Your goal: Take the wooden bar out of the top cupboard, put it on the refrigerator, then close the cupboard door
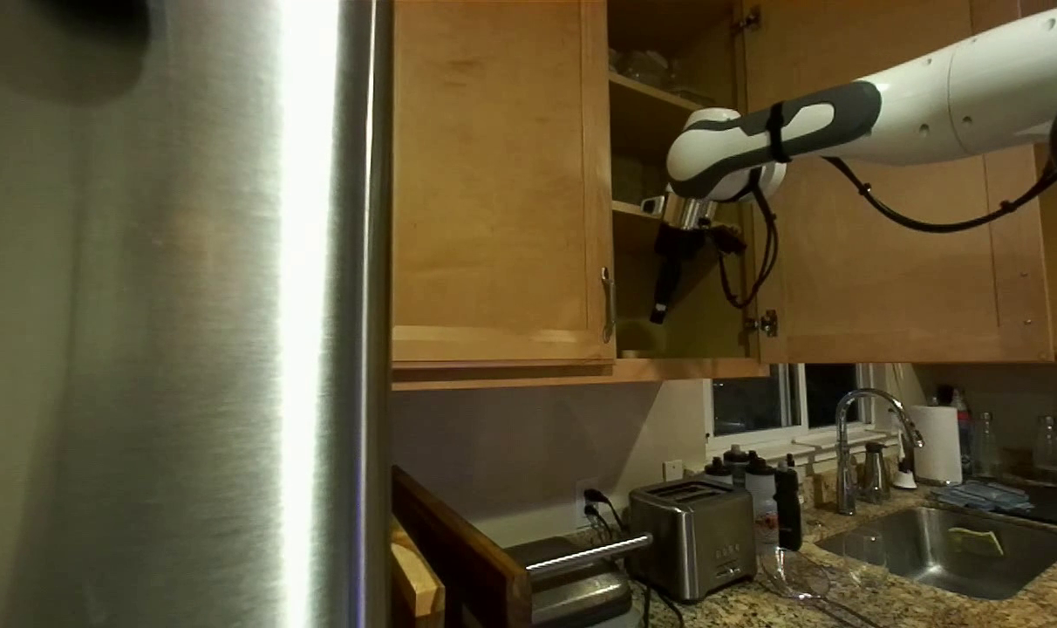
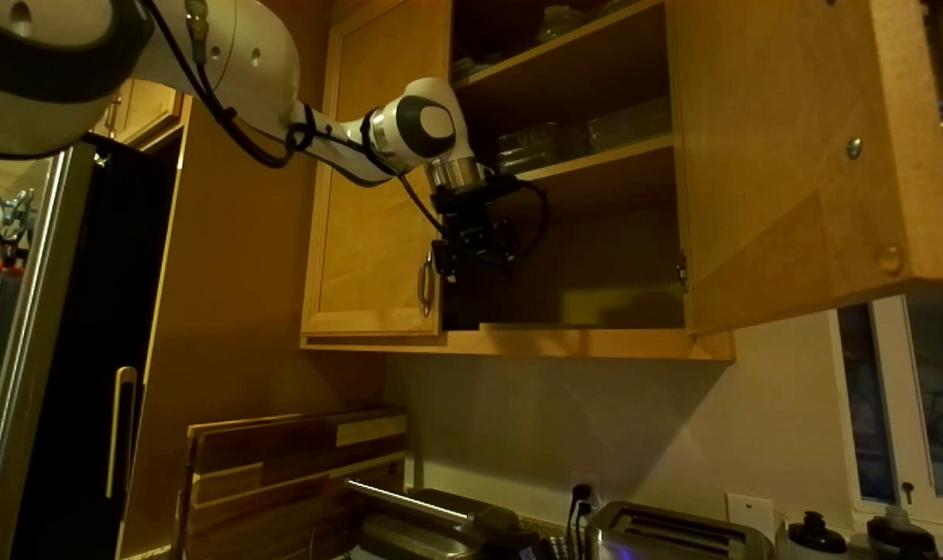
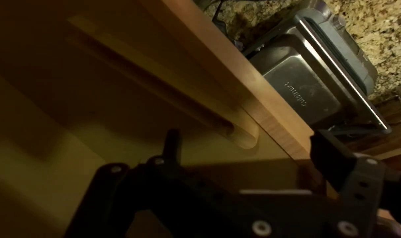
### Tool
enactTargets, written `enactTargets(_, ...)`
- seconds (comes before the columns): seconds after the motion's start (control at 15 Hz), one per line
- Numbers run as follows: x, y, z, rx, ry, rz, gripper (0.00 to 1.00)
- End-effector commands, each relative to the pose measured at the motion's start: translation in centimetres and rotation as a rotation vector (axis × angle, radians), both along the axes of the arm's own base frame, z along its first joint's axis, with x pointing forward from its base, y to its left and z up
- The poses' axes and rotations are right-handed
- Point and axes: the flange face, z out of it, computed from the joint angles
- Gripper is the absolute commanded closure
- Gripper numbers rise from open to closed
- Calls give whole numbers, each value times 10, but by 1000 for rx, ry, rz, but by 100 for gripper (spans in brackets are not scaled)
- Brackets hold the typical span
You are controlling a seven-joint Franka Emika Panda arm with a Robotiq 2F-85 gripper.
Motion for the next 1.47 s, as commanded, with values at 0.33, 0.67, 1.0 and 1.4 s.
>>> enactTargets(0.33,35,-20,-6,-74,30,324,0)
enactTargets(0.67,53,-17,-21,-109,117,453,0)
enactTargets(1.0,63,-10,-30,-149,210,574,0)
enactTargets(1.4,78,-3,-37,-175,235,710,0)
